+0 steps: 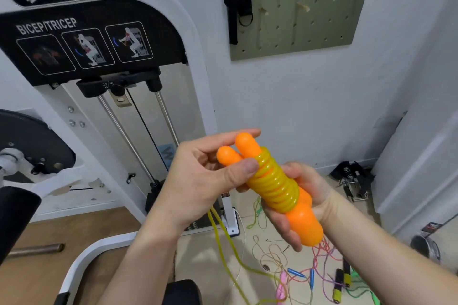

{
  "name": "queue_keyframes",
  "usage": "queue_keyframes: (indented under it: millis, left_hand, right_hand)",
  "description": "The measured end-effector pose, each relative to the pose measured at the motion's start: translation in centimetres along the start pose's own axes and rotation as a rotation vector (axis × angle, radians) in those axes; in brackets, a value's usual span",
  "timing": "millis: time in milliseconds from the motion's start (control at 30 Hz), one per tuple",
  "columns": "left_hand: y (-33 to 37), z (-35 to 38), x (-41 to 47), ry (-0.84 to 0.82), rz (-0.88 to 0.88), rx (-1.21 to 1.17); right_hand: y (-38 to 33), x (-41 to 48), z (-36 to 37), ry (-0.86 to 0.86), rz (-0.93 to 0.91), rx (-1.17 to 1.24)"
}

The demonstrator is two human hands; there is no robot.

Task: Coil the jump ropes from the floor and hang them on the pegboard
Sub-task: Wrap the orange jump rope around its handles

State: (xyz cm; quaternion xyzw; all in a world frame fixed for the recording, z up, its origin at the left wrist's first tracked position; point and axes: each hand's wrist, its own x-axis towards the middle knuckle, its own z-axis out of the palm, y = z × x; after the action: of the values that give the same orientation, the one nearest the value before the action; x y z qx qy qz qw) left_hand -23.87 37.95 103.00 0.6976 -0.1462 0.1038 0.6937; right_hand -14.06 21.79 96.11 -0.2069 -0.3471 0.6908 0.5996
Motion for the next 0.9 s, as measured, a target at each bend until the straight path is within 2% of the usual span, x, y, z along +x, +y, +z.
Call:
queue_keyframes:
  millis: [67, 100, 200, 233, 267, 333, 400, 433, 500, 633, 767, 900]
  left_hand:
    - [-0.7, -0.3, 0.2, 0.051, 0.010, -0.037]
    - [-1.2, -0.5, 0.3, 0.110, 0.013, -0.044]
    - [-2.9, -1.3, 0.5, 0.417, -0.052, -0.048]
    - [-3.3, -1.5, 0.5, 0.516, -0.090, -0.091]
    - [-3.6, -1.7, 0.4, 0.591, -0.129, -0.152]
    - [-4.1, -1.4, 0.3, 0.685, -0.191, -0.281]
    - [-4.6, -0.7, 0.3, 0.733, -0.228, -0.347]
    - [-4.8, -0.4, 0.3, 0.738, -0.240, -0.358]
    - [-5.0, 0.0, 0.3, 0.696, -0.258, -0.352]
    - [-4.7, -0.9, 0.1, 0.473, -0.263, -0.305]
    - [-4.5, -0.6, -0.1, 0.217, -0.211, -0.400]
    - [-4.5, -0.2, -0.5, 0.089, -0.186, -0.370]
  right_hand:
    - [0.0, 0.3, 0.4, 0.103, 0.016, 0.002]
    - [0.0, 0.6, 0.7, 0.220, -0.006, -0.039]
    - [-0.9, 0.5, 1.6, 0.780, -0.256, -0.428]
    - [-1.1, 0.1, 2.2, 0.915, -0.353, -0.585]
    - [-1.1, -0.3, 2.8, 0.980, -0.412, -0.723]
    - [-0.5, -0.4, 3.9, 1.026, -0.408, -0.969]
    - [1.0, 0.4, 3.8, 1.193, -0.415, -1.191]
    - [1.7, 1.0, 3.4, 1.284, -0.476, -1.233]
    - [2.5, 1.9, 3.0, 1.412, -0.607, -1.163]
    - [2.5, 1.5, 2.8, 1.489, -0.684, -0.942]
    - [3.0, 2.5, 2.9, 1.357, -0.773, -0.370]
    - [2.8, 2.8, 3.9, 1.205, -0.651, 0.069]
